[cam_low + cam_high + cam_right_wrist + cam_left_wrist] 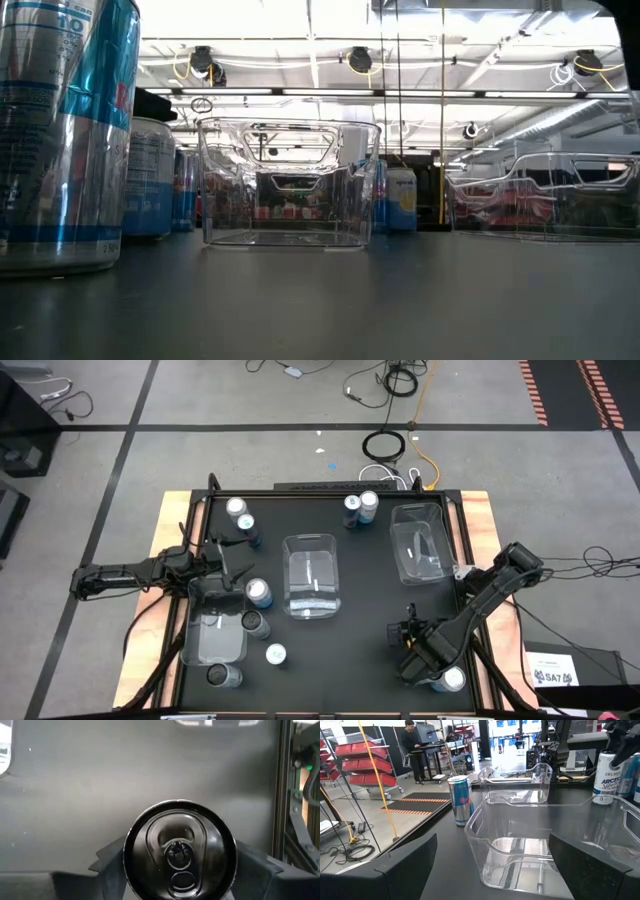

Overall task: Sort soda cans
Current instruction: Move the top white soda can to the bottom right of the table

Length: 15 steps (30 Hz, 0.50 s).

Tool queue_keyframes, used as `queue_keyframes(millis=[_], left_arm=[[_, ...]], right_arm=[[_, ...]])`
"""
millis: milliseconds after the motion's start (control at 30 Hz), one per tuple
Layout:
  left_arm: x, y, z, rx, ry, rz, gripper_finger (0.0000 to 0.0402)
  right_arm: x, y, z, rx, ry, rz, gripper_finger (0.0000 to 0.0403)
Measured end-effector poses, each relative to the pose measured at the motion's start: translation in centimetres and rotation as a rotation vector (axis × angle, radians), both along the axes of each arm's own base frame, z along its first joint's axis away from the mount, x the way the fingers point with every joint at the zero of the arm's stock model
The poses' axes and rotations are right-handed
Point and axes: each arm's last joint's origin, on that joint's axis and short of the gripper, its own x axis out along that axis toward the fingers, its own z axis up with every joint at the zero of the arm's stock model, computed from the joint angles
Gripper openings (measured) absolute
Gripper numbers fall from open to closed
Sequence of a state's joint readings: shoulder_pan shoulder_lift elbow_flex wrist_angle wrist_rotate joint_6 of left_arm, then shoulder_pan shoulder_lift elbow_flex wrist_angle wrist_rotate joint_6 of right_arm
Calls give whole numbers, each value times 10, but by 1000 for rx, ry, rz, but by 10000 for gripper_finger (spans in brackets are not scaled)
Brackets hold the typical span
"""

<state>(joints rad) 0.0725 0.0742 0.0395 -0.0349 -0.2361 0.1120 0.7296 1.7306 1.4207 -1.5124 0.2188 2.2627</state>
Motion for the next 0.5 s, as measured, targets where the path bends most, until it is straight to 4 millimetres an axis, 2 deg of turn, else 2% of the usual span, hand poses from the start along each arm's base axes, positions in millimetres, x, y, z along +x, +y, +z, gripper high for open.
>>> queue_keyframes(millis=[233,500], left_arm=[[0,0,0,0,0,0,391],[0,0,0,0,0,0,391]], right_arm=[[0,0,1,32,-12,-6,312],[1,1,1,41,-25,-8,321]])
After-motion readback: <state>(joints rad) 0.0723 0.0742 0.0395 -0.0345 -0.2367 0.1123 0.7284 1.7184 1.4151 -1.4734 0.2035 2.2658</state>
